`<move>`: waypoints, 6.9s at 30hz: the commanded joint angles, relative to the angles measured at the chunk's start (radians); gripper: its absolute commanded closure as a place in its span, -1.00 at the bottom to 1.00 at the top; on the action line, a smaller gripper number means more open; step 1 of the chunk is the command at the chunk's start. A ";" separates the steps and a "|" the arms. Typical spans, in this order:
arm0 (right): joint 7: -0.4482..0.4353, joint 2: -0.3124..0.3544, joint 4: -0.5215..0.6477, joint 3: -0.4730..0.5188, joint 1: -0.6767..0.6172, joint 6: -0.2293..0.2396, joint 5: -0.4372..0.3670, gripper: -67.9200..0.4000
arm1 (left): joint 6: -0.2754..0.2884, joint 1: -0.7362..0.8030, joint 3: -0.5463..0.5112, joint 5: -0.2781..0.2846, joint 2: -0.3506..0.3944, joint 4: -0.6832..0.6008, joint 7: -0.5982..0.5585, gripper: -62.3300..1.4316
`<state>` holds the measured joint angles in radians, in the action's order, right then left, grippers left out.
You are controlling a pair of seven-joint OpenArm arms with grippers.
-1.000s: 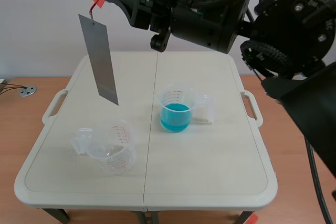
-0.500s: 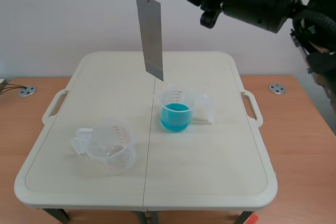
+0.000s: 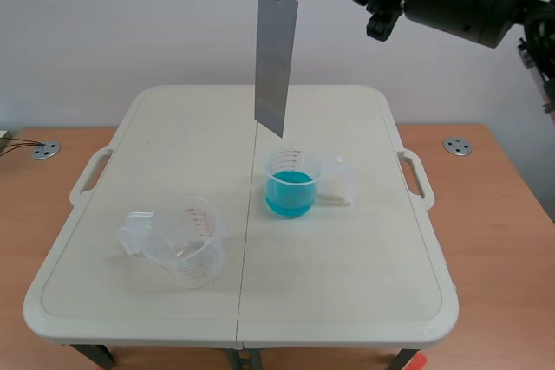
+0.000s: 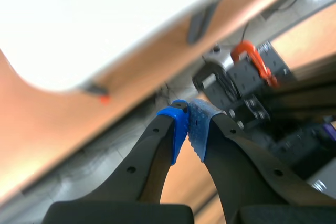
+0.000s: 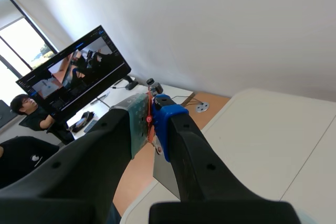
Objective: Hold the metal plate by the orange handle, dip it into the blue solution, take it out and point at it, then put the plate back in the beaker on the left.
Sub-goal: 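Point at the plate with the left hand, then lower the plate into the blue solution, then hold the plate still in the solution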
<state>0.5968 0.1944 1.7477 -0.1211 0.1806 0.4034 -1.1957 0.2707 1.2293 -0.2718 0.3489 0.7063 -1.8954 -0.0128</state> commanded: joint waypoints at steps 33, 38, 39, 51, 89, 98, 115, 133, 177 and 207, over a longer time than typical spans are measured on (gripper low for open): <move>-0.005 0.017 -0.190 0.009 0.163 0.000 -0.013 0.95 | 0.017 -0.792 0.348 0.133 0.305 0.067 -0.037 0.90; -0.004 0.016 -0.203 0.009 0.171 0.000 -0.013 0.95 | 0.016 -0.977 0.484 0.123 0.252 0.130 0.006 0.90; -0.004 0.016 -0.203 0.009 0.171 0.000 -0.013 0.95 | 0.017 -1.018 0.512 0.115 0.233 0.147 0.018 0.90; -0.005 0.015 -0.203 -0.019 0.171 0.000 -0.013 0.95 | 0.031 -1.360 0.792 -0.053 -0.038 0.353 0.102 0.90; -0.008 0.016 -0.203 -0.019 0.171 0.000 -0.012 0.95 | -0.153 -1.598 0.879 -0.205 -0.345 0.694 0.088 0.90; -0.008 0.016 -0.203 -0.019 0.171 0.000 -0.008 0.95 | -0.153 -1.598 0.879 -0.205 -0.344 0.694 0.080 0.90; -0.009 0.015 -0.217 -0.019 0.171 0.000 0.022 0.95 | -0.202 -1.138 0.637 -0.081 0.113 0.439 0.001 0.90; -0.051 0.010 -0.386 -0.051 0.171 0.039 0.023 0.95 | -0.311 -0.371 0.233 0.006 0.098 0.425 0.003 0.90; -0.186 -0.006 -0.676 -0.116 0.171 0.144 0.254 0.95 | -0.249 -0.217 0.440 -0.110 -0.262 0.666 0.010 0.90; -0.200 -0.006 -0.676 -0.116 0.168 0.144 0.250 0.95 | -0.249 -0.219 0.440 -0.106 -0.262 0.666 0.010 0.90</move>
<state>0.4011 0.1856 1.0649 -0.2378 0.3237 0.5430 -0.9382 0.0196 1.0023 0.1699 0.2398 0.4492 -1.2236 0.0025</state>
